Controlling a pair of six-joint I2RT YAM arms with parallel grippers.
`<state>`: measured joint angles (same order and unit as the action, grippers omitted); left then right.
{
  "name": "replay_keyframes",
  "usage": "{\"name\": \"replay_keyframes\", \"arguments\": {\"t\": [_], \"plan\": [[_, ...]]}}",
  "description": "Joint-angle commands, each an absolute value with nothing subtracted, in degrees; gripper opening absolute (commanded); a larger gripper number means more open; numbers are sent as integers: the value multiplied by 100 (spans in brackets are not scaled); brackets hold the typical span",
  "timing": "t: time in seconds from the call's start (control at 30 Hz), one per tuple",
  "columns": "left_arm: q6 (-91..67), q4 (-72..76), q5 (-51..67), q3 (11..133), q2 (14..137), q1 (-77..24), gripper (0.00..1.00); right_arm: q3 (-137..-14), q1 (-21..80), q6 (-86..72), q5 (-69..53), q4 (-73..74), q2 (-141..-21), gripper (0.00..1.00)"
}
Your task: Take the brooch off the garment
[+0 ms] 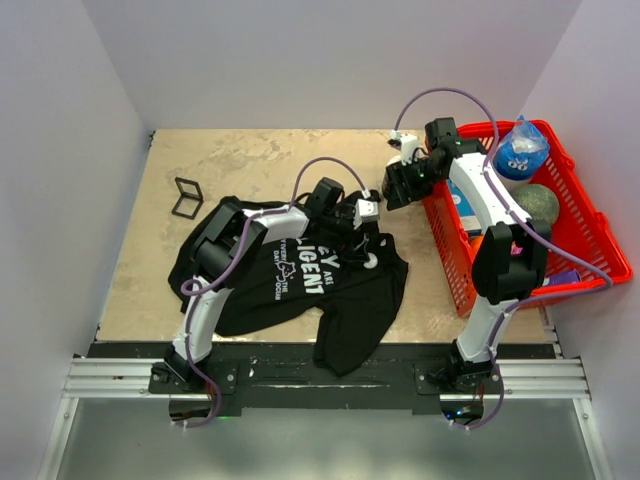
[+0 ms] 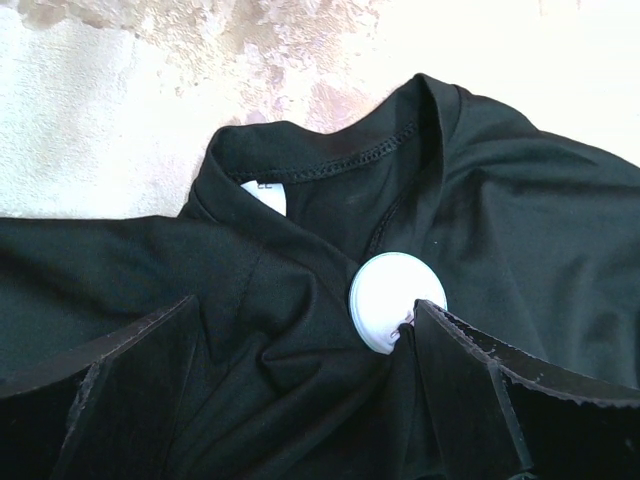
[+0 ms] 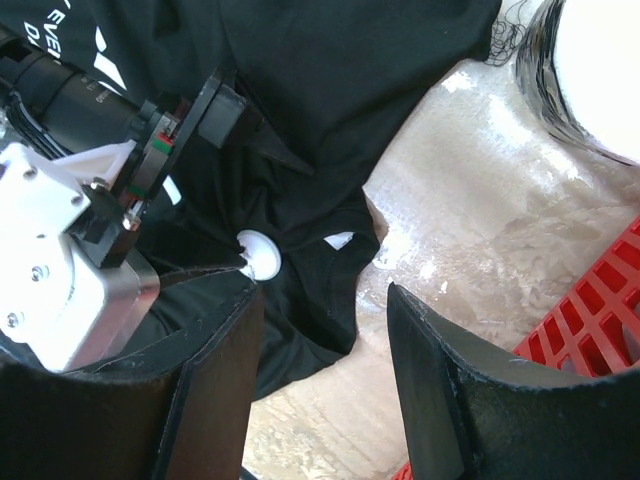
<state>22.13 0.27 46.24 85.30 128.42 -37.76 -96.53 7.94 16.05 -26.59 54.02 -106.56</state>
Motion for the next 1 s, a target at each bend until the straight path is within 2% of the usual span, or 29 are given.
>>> {"name": "replay_keyframes", "arguments": {"t": [0.0,0.5,0.6,0.7,0.83,0.97], "plan": [[2303,-343,3913,8543,13113,-3832,92,-9932,782,1529,-2821,5379,-10643,56],[2277,-817,3524,8473,13201,-4025,91,-9984,782,1529,-2953,5388,-10714,56],[2049,-792,3873,8377,13088,-3964,91,-10011,773,1529,-2971,5388,-10740,56],[1364,-107,4524,7999,12903,-3798,91,-10011,774,1529,-2988,5379,-10767,56],[932,-88,4737,8077,13034,-3771,83,-9984,774,1529,-2971,5379,-10749,56],[914,88,4658,8121,13096,-3788,81,-9958,782,1529,-2962,5370,-10723,56]]}}
